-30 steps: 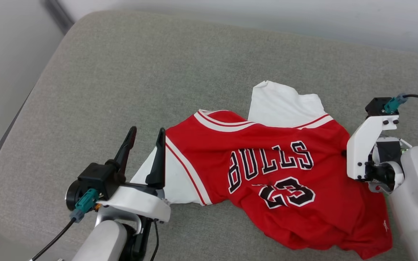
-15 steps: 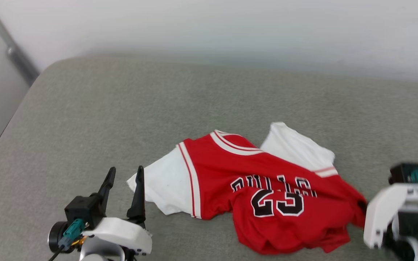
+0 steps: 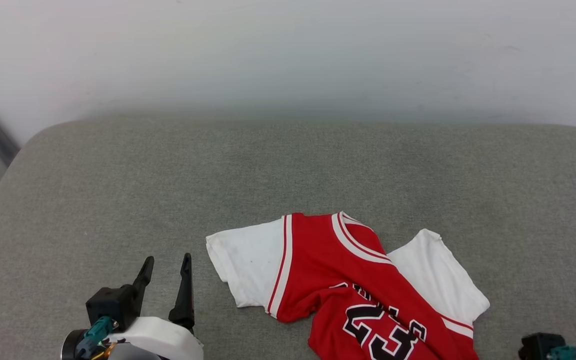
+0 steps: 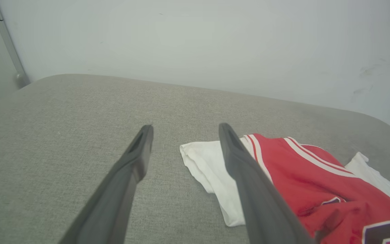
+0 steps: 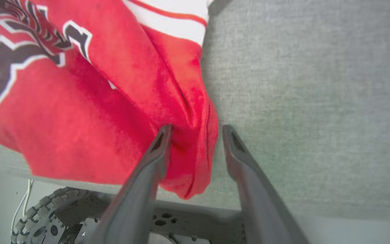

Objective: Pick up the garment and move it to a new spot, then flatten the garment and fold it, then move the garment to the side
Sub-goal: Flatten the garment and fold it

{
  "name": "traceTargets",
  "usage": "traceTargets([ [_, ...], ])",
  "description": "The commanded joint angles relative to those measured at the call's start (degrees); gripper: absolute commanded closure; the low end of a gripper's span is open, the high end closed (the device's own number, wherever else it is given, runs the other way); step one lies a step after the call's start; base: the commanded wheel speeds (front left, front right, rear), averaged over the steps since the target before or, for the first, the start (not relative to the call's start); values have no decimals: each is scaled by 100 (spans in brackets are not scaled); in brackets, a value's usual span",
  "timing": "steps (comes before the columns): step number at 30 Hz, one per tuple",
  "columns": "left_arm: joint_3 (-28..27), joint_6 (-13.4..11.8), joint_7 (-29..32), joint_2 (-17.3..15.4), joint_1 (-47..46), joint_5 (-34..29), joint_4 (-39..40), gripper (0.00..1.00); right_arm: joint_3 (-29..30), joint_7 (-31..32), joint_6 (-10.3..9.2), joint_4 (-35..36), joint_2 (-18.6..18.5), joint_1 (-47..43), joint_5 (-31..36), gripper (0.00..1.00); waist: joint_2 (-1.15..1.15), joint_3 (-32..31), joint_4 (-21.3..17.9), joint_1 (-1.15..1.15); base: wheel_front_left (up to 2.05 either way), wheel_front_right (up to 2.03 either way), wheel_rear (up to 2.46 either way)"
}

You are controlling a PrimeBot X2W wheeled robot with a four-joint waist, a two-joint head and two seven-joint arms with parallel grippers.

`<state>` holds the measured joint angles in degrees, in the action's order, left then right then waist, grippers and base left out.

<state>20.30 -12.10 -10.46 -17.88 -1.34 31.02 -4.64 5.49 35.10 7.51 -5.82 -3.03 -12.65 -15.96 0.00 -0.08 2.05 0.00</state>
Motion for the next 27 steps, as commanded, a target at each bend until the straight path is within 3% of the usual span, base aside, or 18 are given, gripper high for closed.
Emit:
traceTargets([
  [1, 3, -18, 21, -34, 70, 26, 22, 0, 57, -382, -4, 53, 11, 107, -15, 0, 0, -21, -22, 0, 0, 0, 0],
  [9, -9, -66, 92, -76, 124, 74, 14, 0, 348, -2324, -4, 376, 17, 461, 322, 0, 0, -74, -37, 0, 0, 0, 0],
  [13, -20, -80, 159, -130, 120, 78, 0, 0, 319, -2943, -4, 520, 17, 592, 489, 0, 0, -102, -54, 0, 0, 0, 0],
  [18, 68, 82, 488, -292, -194, 113, -41, 0, 169, -3294, -4, 737, 16, 790, 669, 0, 0, -46, -128, 0, 0, 0, 0],
  [27, 224, 767, 2171, -705, -1591, 575, -605, 0, -255, -3394, -4, 1306, 16, 1196, 794, 0, 0, 662, -483, 0, 0, 0, 0],
])
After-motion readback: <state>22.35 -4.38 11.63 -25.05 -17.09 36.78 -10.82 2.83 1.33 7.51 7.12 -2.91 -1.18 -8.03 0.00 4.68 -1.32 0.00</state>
